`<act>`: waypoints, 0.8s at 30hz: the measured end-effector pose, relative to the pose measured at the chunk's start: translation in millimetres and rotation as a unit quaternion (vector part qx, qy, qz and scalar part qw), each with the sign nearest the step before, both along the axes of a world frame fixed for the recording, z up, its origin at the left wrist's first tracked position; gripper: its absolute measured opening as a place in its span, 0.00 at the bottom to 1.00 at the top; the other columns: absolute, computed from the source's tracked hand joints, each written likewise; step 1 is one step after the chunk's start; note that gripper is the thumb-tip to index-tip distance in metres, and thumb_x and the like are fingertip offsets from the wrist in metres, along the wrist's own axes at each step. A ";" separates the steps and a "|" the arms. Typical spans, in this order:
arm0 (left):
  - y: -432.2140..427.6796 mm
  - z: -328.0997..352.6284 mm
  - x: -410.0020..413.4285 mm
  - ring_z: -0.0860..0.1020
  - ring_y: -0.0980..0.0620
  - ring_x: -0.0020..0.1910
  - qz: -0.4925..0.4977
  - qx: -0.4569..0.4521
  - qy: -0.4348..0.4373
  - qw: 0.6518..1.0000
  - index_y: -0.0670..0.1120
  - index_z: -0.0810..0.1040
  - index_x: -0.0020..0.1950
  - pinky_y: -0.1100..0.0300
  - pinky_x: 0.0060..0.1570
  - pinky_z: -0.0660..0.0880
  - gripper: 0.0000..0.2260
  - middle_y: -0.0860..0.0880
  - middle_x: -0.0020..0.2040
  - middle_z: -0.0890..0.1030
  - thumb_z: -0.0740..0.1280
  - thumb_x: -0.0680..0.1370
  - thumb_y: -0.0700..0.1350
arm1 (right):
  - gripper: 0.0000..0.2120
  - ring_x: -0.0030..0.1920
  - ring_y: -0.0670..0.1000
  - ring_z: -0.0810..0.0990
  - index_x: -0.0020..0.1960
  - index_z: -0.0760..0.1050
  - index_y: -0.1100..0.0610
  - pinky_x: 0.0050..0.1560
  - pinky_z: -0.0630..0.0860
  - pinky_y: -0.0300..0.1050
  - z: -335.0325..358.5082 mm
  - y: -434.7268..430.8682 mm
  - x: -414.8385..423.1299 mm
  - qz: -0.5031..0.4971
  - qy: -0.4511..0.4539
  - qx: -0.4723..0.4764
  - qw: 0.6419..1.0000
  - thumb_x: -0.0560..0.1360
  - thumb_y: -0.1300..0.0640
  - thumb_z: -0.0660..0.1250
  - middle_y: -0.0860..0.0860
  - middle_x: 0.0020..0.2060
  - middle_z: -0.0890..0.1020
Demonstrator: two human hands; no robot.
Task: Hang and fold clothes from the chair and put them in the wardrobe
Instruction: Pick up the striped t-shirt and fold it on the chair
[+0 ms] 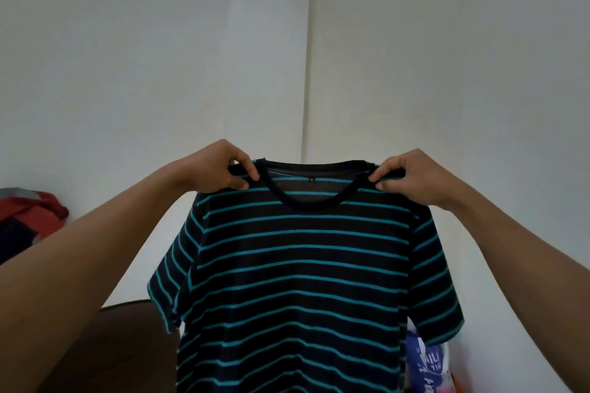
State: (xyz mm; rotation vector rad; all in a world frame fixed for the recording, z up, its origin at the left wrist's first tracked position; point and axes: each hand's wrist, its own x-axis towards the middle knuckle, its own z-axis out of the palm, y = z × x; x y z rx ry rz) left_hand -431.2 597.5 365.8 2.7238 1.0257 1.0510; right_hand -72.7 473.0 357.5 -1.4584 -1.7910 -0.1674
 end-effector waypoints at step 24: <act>0.6 -22.1 82.9 0.80 0.51 0.55 -0.001 -0.128 -0.241 0.962 0.41 0.73 0.72 0.55 0.58 0.79 0.28 0.48 0.59 0.80 0.75 0.74 0.43 | 0.12 0.46 0.51 0.77 0.51 0.79 0.60 0.52 0.76 0.52 -10.2 9.0 -37.6 0.017 0.397 -0.021 0.917 0.81 0.52 0.63 0.48 0.45 0.80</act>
